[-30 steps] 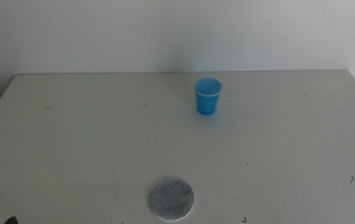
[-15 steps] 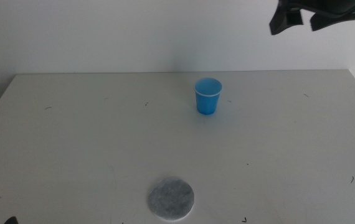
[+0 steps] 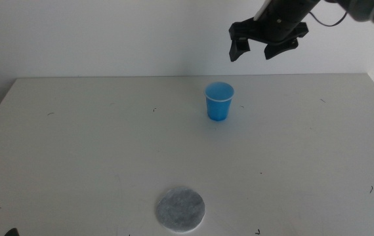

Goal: Place an empty cup on a cup mat.

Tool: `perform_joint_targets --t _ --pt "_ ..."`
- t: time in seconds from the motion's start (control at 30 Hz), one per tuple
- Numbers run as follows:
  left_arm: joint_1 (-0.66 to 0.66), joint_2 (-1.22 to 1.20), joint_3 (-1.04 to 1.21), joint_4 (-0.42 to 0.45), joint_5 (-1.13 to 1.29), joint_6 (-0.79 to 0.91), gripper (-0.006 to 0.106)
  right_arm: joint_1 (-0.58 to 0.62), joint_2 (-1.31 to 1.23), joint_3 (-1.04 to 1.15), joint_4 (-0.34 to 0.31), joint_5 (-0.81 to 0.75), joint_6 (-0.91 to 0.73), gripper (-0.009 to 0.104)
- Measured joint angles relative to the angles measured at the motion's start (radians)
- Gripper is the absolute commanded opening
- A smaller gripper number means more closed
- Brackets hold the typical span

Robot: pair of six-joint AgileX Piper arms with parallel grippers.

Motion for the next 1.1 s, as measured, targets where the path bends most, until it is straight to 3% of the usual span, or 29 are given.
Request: perform_joint_targets --t 0.23,0.7,0.9,1.0,1.1 --pt "0.0 0.0 0.0 0.0 0.0 0.0 0.105 0.023 0.167 -0.136 -0.049 0.019 0.188 0.071" --pt "0.0 0.0 0.0 0.0 0.0 0.0 0.105 0.061 0.315 -0.15 -0.077 -0.072 0.229 0.043" --pt "0.0 0.0 0.0 0.0 0.0 0.0 0.105 0.065 0.356 -0.15 -0.095 -0.099 0.23 0.022" --pt "0.0 0.0 0.0 0.0 0.0 0.0 0.105 0.065 0.361 -0.15 -0.104 -0.105 0.23 0.0" --pt "0.0 0.0 0.0 0.0 0.0 0.0 0.105 0.065 0.36 -0.15 -0.106 -0.109 0.23 -0.001"
